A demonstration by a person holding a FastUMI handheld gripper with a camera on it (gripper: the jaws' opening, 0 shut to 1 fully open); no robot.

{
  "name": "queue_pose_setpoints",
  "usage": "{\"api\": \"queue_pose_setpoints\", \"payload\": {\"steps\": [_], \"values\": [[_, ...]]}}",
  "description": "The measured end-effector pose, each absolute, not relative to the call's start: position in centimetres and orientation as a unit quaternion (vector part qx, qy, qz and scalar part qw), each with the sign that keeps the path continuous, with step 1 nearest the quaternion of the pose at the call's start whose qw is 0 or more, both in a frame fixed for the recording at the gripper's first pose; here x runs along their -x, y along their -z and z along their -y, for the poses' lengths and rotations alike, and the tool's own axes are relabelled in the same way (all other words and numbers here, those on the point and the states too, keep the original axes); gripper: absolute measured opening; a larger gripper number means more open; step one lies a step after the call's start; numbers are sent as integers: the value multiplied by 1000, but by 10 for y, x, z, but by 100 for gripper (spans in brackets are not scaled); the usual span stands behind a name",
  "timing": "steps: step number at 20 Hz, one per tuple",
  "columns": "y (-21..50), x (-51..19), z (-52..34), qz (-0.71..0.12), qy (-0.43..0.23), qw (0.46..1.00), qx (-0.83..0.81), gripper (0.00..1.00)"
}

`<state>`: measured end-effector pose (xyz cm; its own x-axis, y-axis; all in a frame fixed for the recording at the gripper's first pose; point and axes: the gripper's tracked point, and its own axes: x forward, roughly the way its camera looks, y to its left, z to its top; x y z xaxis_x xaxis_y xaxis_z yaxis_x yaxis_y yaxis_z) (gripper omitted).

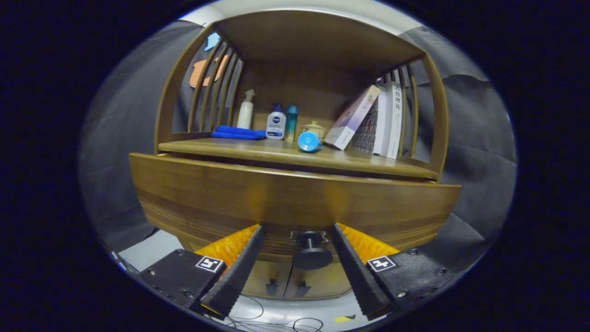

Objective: Pull open the drawer, take out the items inside it, and place them on the countertop above the cabinet.

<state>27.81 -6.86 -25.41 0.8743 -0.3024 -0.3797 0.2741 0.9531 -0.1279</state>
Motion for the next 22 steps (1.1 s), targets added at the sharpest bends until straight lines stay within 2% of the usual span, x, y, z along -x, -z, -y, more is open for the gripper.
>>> {"api": "queue_pose_setpoints", "payload": {"steps": [5,10,17,22], "values": [[259,-312,74,-204,154,966,32,99],[266,-309,72,-213,149,965,31,98],[217,-249,39,-179,106,977,47,99],[147,-173,-4,-134,44,989,43,99]]}}
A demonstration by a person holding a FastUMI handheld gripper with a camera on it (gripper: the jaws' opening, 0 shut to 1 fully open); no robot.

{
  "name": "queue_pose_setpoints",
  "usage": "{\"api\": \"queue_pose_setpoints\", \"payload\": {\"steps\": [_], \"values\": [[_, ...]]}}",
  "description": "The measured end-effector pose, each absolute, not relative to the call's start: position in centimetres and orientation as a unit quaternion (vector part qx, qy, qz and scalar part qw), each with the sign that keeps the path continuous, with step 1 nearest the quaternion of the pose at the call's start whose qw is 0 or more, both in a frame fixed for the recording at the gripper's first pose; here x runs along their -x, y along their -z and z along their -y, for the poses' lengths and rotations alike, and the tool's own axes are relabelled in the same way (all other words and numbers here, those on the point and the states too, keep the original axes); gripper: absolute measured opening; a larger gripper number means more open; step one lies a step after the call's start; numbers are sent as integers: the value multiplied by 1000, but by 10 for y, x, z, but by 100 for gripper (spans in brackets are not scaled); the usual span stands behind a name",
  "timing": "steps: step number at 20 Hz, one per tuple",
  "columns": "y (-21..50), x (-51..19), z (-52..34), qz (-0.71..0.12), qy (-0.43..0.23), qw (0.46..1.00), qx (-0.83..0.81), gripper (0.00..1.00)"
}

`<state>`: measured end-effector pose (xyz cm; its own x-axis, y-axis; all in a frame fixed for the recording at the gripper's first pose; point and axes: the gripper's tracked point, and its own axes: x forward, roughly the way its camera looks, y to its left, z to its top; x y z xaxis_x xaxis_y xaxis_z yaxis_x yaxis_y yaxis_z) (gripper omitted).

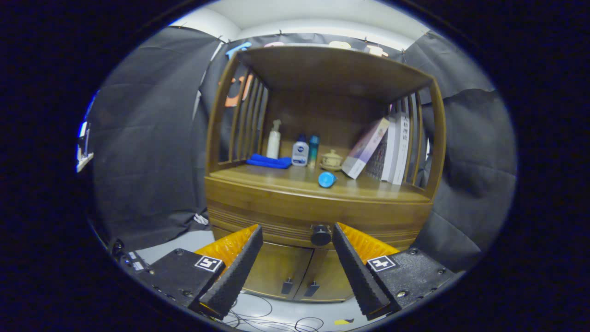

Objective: Pull open the drawer, take out the items inside it, and place them on the countertop above the cabinet.

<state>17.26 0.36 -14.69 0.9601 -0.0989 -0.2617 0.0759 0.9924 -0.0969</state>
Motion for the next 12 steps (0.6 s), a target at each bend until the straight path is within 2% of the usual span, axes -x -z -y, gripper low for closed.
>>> {"api": "queue_pose_setpoints", "payload": {"steps": [3,9,12], "values": [[116,-123,-11,-114,25,992,36,99],[43,-34,-9,-56,25,998,15,99],[29,12,-9,-41,27,999,19,99]]}}
